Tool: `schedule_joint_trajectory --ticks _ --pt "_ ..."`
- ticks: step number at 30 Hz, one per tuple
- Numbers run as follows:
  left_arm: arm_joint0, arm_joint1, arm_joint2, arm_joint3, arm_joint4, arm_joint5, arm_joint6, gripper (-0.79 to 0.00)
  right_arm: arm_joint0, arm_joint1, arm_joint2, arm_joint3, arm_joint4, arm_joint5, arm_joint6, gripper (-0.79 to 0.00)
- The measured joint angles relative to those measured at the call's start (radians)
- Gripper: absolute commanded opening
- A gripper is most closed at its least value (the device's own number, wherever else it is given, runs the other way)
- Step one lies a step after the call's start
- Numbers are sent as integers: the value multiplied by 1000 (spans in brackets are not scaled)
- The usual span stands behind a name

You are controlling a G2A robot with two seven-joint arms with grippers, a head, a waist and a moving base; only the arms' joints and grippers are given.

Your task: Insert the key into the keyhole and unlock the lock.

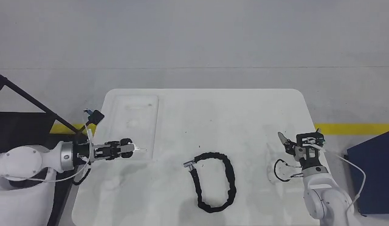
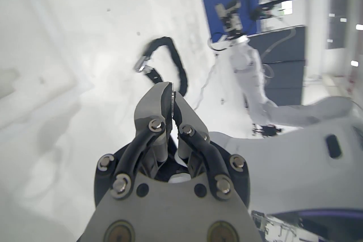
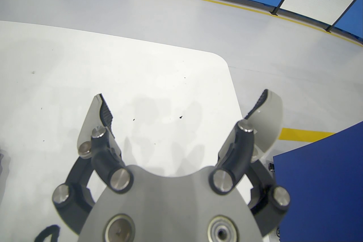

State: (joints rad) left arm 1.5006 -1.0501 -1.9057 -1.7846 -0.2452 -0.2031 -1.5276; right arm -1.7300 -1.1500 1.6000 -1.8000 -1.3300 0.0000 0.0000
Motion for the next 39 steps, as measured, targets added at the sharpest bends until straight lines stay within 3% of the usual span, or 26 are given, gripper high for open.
schedule_joint_trajectory --ticks 3,8,13,19,29,33,39 --pt "20 1 20 76 -175 -89 -8 -785 0 0 0 0 0 0 0 0" --pt "29 6 70 158 -318 -115 25 -785 0 0 0 0 0 0 0 0" --pt "55 10 119 170 -273 -208 117 -785 0 0 0 0 0 0 0 0" --pt "36 9 204 206 -275 -243 153 -785 0 0 0 0 0 0 0 0" --pt "35 9 204 207 -274 -242 153 -785 5 1 -7 -6 -30 -12 -10 0" --pt "35 9 204 207 -274 -242 153 -785 23 2 -65 -48 -145 -77 -25 0" --pt "35 9 204 207 -274 -242 153 -785 96 -11 -243 -120 -285 -115 -31 0"
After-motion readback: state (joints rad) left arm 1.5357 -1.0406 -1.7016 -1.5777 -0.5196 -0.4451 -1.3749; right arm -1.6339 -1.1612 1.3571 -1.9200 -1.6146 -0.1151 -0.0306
